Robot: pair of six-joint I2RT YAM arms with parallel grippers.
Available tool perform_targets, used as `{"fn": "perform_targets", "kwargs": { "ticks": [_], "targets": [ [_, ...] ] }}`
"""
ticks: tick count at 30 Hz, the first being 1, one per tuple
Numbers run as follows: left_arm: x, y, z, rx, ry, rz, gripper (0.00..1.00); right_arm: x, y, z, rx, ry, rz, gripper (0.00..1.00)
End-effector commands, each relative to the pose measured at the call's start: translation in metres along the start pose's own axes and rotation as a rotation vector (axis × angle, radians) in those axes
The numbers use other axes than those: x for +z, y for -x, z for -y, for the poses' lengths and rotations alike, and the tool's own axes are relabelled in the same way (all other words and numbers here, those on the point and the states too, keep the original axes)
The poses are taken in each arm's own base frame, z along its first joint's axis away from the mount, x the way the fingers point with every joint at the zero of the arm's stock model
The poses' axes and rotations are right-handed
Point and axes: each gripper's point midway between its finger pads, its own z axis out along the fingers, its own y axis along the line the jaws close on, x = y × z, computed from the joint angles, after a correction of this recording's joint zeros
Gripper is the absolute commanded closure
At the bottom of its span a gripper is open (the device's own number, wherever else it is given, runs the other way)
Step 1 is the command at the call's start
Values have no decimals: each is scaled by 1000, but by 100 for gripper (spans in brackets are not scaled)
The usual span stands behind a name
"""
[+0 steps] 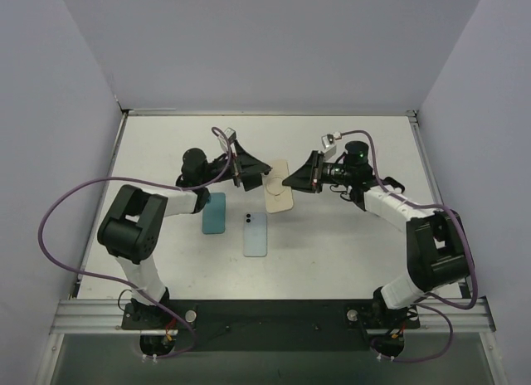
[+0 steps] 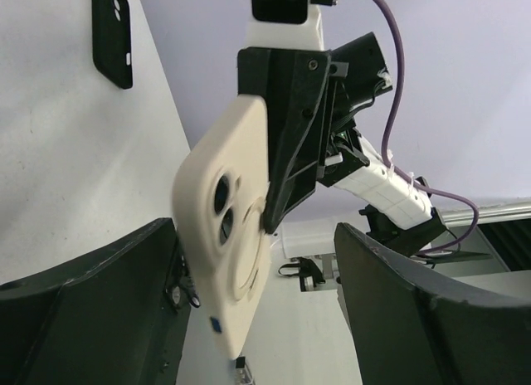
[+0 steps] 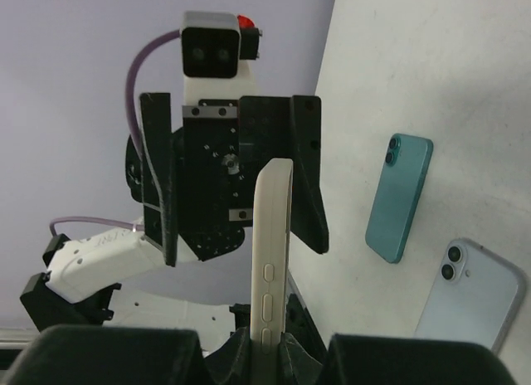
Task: Take the phone out of the phone case
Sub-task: Adjust the phone.
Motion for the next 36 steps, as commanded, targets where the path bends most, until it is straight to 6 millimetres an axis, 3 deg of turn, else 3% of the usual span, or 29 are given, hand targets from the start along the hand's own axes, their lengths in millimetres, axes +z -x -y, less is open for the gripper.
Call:
{"fn": "perform_targets", "kwargs": {
  "ticks": [1, 4, 9, 14, 18, 20, 21, 22, 23, 24, 26, 27, 29, 33, 36],
  "targets": [
    [3, 5, 25, 91, -77, -9, 13, -2, -18, -19, -108, 6, -74, 100],
    [3, 5, 25, 92, -82, -6, 27, 1, -24, -16, -121, -16, -93, 100],
    [3, 4, 26, 96, -92, -1, 60, 6, -28, -16, -102, 2, -104, 100],
    [3, 0, 33, 93, -139, -5, 66, 15, -32, -7, -72, -5, -135, 100],
    [2, 2, 42, 82, -171, 0, 100, 22, -33, 1, -42, -25, -157, 100],
    [1, 3, 42, 68, -158, 9, 100, 22, -27, 13, -52, -117, -138, 100],
    [1, 6, 39, 55, -137, 24, 100, 19, -24, 20, -71, -182, -129, 93],
    [1, 10, 29, 30, -70, 47, 100, 8, -36, 39, -59, -308, -173, 84],
    [-1, 14, 23, 25, -29, 70, 100, 5, -20, 51, -107, -441, -101, 78],
    [0, 22, 17, 90, 21, 114, 100, -2, -18, 54, -129, -504, -80, 64],
    [-6, 25, -3, 28, 201, 153, 100, -16, -11, 70, -153, -656, -11, 52],
    [-7, 39, -5, 106, 272, 212, 100, -24, -7, 68, -170, -692, 31, 45],
    [-18, 35, -16, 60, 413, 228, 100, -32, -3, 70, -190, -751, 82, 38],
    [-31, 49, -19, 67, 549, 315, 100, -41, 1, 57, -335, -873, 180, 35],
    [-45, 44, -38, -9, 693, 355, 100, -42, 3, 47, -463, -924, 208, 35]
  ]
}}
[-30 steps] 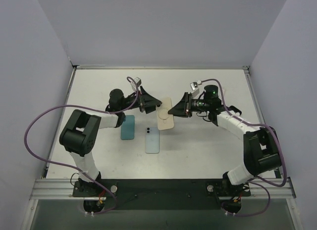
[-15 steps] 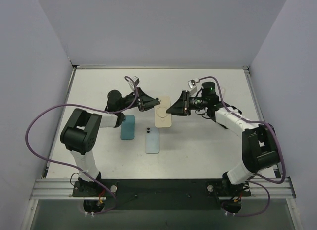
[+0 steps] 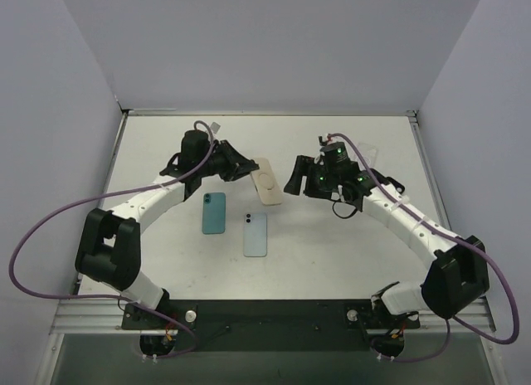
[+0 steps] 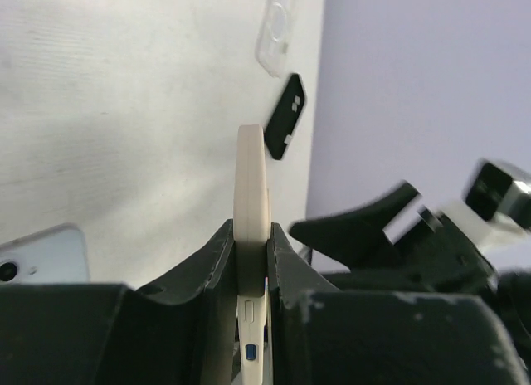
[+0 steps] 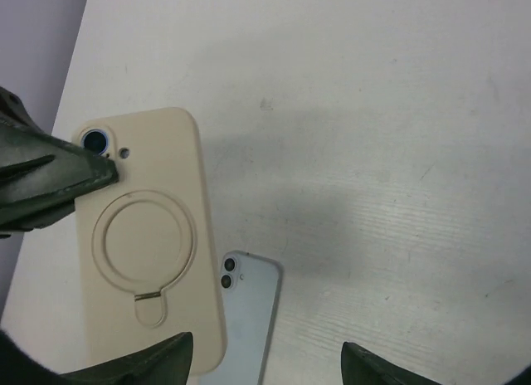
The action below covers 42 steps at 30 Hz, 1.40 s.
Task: Take the phone out of the phone case
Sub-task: Adjust the phone.
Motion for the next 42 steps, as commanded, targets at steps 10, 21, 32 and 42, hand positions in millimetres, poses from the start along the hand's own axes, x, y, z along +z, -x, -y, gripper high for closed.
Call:
{"fn": "perform_targets", "kwargs": {
  "ticks": [10, 21, 32, 42],
  "targets": [
    [-11, 4, -41, -55, 336, 89, 100, -14, -14, -56, -441, -121, 182, 35],
    [-19, 4, -52, -78, 398, 121, 100, 29, -61, -100, -759, -151, 110, 34],
    [-26, 7, -47, -80, 398, 149, 100, 55, -66, -82, -910, -388, 142, 42],
    [-26, 1, -44, -97, 397, 158, 100, 55, -52, -76, -902, -478, 208, 100]
  ]
}}
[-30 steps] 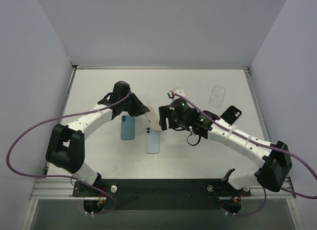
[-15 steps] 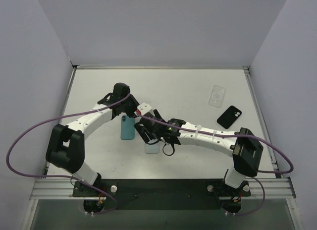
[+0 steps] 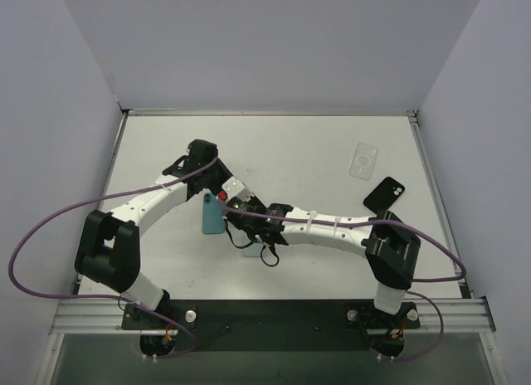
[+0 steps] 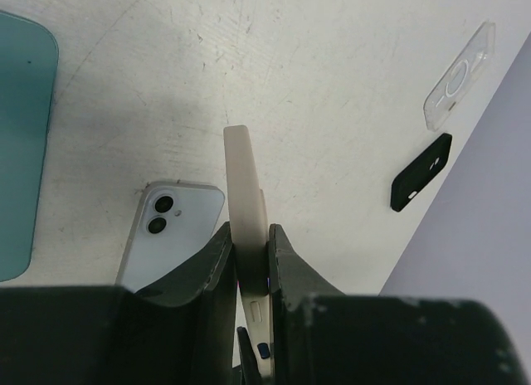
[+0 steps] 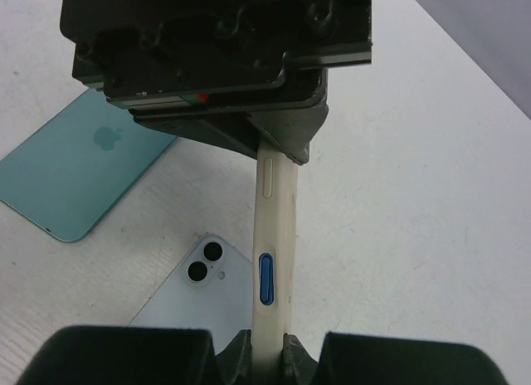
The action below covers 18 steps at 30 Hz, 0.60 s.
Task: Take the phone out of the phone case
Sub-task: Adjust the phone.
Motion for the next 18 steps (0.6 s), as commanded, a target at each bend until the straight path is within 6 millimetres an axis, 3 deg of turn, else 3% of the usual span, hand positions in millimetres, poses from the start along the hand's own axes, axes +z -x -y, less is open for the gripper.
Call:
{"fn": "perform_targets", "kwargs": {
  "ticks": [1, 5, 7, 8, 13, 18],
  "targets": [
    [-24, 5, 37, -29, -99, 38, 100, -9, 18, 21, 46, -104, 50, 100],
    [-23, -3, 53, 13, -168, 2, 100, -17, 13, 31, 85, -119, 68, 100],
    [-18, -9, 54, 27, -165, -33, 95, -18, 4, 34, 102, -124, 59, 100],
    [-18, -12, 55, 32, -167, -42, 90, -24, 6, 38, 125, -119, 73, 100],
    [-24, -20, 60, 34, -194, -28, 38, -35, -5, 46, 251, -49, 71, 100],
    [-33, -18, 67, 54, -216, -25, 27, -48, -7, 52, 351, 61, 100, 100]
  ]
}}
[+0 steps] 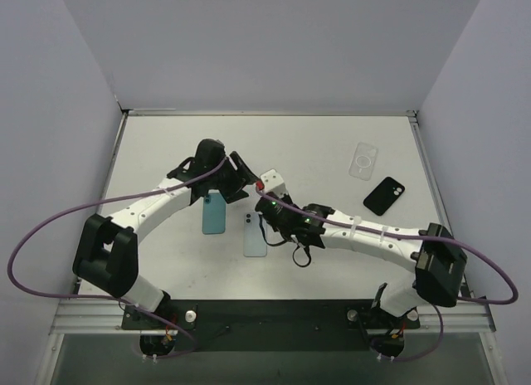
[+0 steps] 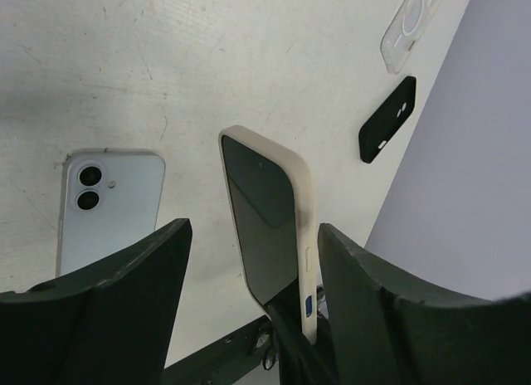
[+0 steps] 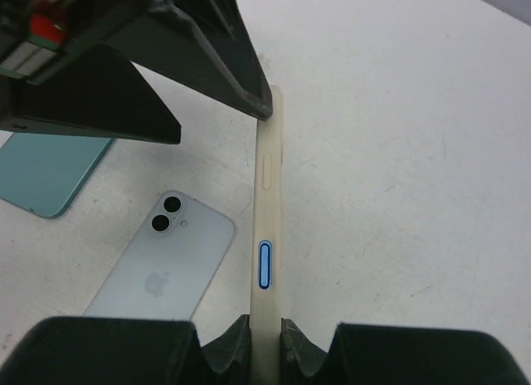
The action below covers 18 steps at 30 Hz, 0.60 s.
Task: Take the phone out of the phone case
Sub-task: Adjust the phone.
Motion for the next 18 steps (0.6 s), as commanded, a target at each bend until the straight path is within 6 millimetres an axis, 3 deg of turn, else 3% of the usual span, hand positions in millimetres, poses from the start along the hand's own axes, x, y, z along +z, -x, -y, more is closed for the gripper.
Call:
{"fn": "perform_targets", "kwargs": {
  "ticks": [1, 4, 6, 7, 8, 14, 18],
  "targets": [
    [-25, 12, 40, 33, -123, 47, 26, -18, 22, 8, 172, 86, 78, 100],
    [-32, 17, 40, 90, -123, 45, 24, -20, 22, 18, 226, 107, 76, 100],
    [-38, 14, 31, 151, -90, 4, 24, -23, 17, 25, 270, 131, 66, 100],
    [-45, 16, 37, 178, -104, 0, 24, -23, 14, 28, 288, 139, 59, 100],
    [-49, 18, 28, 206, -73, -8, 24, -27, 16, 31, 308, 159, 69, 100],
    [-81, 33, 48, 276, -139, 60, 23, -31, 6, 41, 399, 208, 50, 100],
    [-81, 34, 53, 281, -181, 51, 23, -35, 8, 37, 442, 268, 39, 100]
  ]
}}
